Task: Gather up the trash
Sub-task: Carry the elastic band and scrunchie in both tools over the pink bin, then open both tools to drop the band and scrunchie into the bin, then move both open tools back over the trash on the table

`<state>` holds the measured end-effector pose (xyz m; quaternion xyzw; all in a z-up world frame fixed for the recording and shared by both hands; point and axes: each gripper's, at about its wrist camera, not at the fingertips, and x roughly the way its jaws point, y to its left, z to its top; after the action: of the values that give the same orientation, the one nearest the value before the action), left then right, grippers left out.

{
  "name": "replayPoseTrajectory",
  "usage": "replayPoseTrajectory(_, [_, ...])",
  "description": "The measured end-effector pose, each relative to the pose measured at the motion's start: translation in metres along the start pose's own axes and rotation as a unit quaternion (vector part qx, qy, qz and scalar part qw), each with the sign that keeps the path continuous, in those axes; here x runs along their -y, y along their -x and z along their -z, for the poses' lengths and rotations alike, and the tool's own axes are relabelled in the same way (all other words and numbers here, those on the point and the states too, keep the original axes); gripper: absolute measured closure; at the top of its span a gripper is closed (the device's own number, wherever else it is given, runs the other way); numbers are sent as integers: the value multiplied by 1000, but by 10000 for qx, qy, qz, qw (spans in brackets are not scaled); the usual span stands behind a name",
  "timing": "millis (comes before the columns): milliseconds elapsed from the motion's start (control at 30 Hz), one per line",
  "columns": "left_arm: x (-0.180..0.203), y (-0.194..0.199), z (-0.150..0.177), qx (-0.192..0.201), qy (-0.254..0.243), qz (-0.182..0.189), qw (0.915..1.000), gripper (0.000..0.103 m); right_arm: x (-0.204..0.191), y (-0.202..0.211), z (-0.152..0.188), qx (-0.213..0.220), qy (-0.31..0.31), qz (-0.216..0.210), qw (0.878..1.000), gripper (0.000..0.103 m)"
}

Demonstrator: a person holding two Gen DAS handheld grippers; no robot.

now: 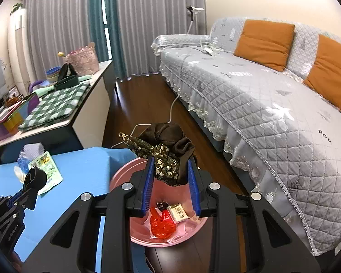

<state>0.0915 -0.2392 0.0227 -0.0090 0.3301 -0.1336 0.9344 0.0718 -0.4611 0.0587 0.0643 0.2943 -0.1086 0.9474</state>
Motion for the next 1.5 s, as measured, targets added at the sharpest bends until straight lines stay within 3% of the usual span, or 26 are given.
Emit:
replayPoseTrajectory(667, [53,-68,-15,-263,-284,562,9977,92,16,-42,-4,-132,-154,173,9996,74])
replayPoseTrajectory(967, [65,-91,-16,-393,-384,735,9958,92,13,-61,0,-249,-190,60,9995,74])
replayPoseTrajectory(1067, [70,-97,-15,-490,-470,894,9937,85,10,-63,0,-252,-157,7,9996,65])
replayPoseTrajectory(1100, [70,-97,-14,-481,-483,872,9939,79,10,-63,0,-245,-160,23,9996,54])
replayPoseTrajectory(1133, [69,-97,-13,-475,-454,878,9940,67,10,-63,0,-218,-173,38,9996,49])
replayPoseTrajectory(1500, [55,-75,-15,-357,-345,792,9956,65,9,-49,-6,-127,-279,-15,9995,46])
